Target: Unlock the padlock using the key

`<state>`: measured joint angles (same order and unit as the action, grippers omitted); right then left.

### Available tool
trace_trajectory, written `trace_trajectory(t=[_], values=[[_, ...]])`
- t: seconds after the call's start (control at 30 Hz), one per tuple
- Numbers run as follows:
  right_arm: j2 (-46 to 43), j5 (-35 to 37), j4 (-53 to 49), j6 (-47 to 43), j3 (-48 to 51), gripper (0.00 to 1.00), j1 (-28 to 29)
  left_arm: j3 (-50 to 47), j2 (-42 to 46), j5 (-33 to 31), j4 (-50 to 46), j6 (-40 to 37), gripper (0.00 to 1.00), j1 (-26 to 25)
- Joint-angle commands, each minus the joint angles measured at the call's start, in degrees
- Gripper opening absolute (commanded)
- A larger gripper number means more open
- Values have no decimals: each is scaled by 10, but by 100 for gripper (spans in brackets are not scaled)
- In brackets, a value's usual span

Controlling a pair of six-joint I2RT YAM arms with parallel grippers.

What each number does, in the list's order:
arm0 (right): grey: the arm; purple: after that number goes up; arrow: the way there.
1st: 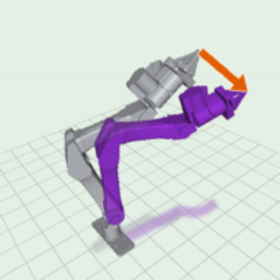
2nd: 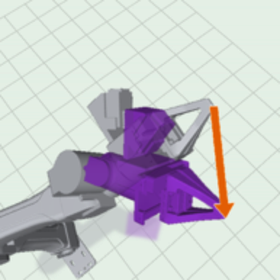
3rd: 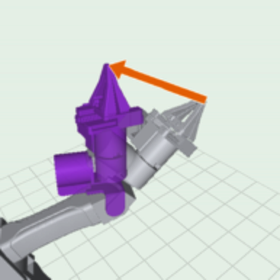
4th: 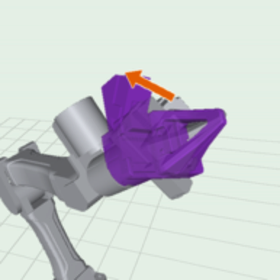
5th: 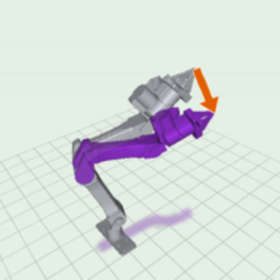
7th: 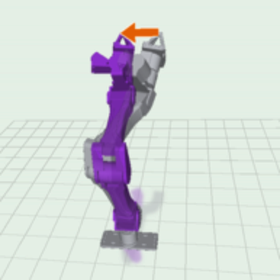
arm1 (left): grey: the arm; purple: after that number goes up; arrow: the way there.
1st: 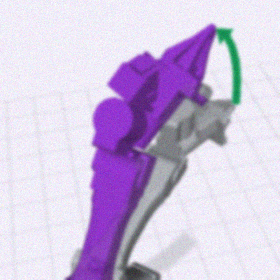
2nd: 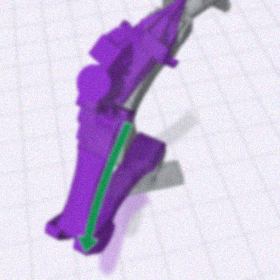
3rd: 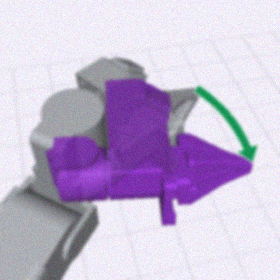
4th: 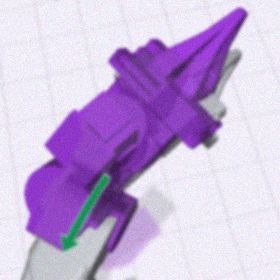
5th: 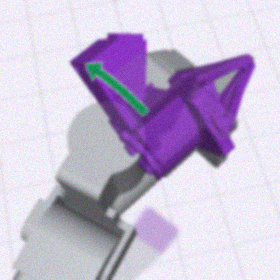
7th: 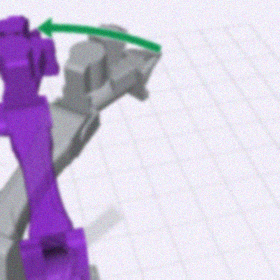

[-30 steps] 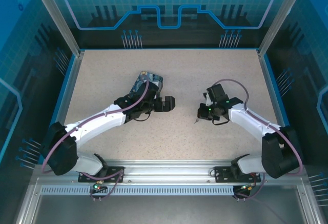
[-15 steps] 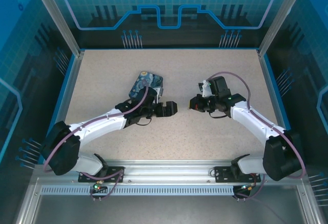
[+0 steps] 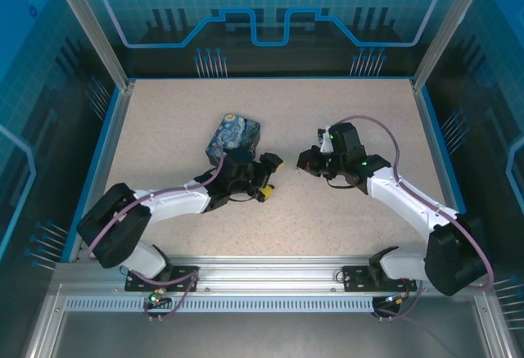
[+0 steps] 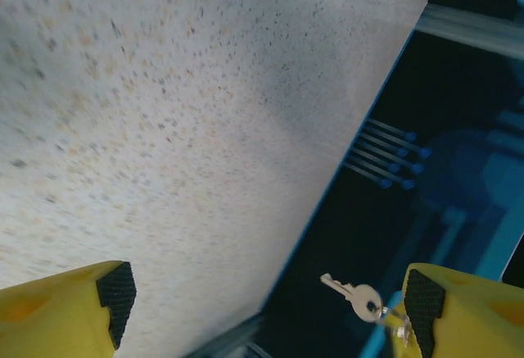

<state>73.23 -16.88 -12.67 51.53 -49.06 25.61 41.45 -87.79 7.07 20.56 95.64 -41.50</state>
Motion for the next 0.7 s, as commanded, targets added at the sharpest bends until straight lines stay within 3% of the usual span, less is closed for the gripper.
trace_trajectory(t=[0.0, 0.33, 0.67], values=[[-13, 29, 36, 38, 2, 0, 19, -2, -32, -12, 118, 159, 85, -11], [-7, 63, 45, 55, -3, 0, 61, 17, -128, -40, 287, 250, 71, -21], [-2, 81, 55, 61, 23, 0, 65, 3, -141, -51, 349, 265, 56, -23]])
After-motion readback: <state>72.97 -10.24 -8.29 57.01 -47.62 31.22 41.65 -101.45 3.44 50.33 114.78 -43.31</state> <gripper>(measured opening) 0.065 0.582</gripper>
